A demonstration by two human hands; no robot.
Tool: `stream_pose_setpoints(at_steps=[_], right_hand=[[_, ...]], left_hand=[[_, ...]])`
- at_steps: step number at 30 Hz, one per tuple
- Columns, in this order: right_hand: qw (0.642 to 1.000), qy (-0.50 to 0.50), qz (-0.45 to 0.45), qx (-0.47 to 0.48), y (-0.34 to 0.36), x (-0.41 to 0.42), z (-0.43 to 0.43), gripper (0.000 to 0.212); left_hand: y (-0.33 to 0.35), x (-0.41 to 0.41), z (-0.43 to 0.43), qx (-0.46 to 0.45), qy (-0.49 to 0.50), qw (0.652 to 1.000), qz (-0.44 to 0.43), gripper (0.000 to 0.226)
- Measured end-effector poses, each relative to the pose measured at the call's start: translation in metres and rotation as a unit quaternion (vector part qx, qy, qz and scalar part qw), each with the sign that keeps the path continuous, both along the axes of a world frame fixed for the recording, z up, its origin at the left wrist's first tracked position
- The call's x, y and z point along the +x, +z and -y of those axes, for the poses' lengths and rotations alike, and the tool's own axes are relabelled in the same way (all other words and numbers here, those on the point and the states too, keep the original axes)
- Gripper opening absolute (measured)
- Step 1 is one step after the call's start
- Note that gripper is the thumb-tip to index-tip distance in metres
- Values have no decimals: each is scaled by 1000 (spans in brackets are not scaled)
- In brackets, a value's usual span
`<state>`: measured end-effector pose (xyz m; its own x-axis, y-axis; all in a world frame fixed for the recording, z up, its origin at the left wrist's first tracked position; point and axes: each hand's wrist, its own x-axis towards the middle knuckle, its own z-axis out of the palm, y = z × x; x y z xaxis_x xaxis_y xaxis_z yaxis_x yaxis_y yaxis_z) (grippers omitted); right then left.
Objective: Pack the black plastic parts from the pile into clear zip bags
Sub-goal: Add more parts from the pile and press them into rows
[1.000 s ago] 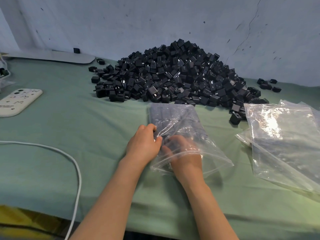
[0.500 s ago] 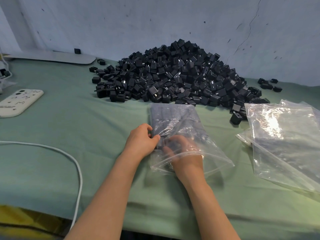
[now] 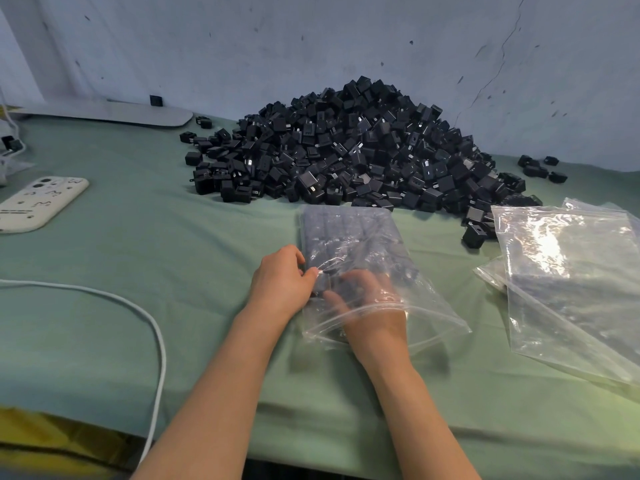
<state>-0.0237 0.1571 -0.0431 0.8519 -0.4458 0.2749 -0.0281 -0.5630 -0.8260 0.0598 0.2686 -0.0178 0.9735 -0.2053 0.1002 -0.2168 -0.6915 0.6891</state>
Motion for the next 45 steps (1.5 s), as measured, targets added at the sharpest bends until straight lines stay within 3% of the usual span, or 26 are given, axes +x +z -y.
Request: stream_pose_setpoints(at_steps=[6,16,23,34,45], right_hand=[[1000,2,-26,-8,3,1,0,19],[997,-14,-63,-39,3,5,0,19],[997,10,-22,68,-3,-3,3,29],[998,-4,-61,-21,-4,7,5,24],[997,-12,-50,-65,-4,7,7,17]], left_hand=[[2,-5,-6,96,-63,993,-26,43],[10,-13,-12,107,-140,982,-73,58],[10,-14,-12,93,-101,988,-64,44],[12,-16,-12,107,-124,985,-53,40],[14,-18,-11,137,-124,983,13,28]])
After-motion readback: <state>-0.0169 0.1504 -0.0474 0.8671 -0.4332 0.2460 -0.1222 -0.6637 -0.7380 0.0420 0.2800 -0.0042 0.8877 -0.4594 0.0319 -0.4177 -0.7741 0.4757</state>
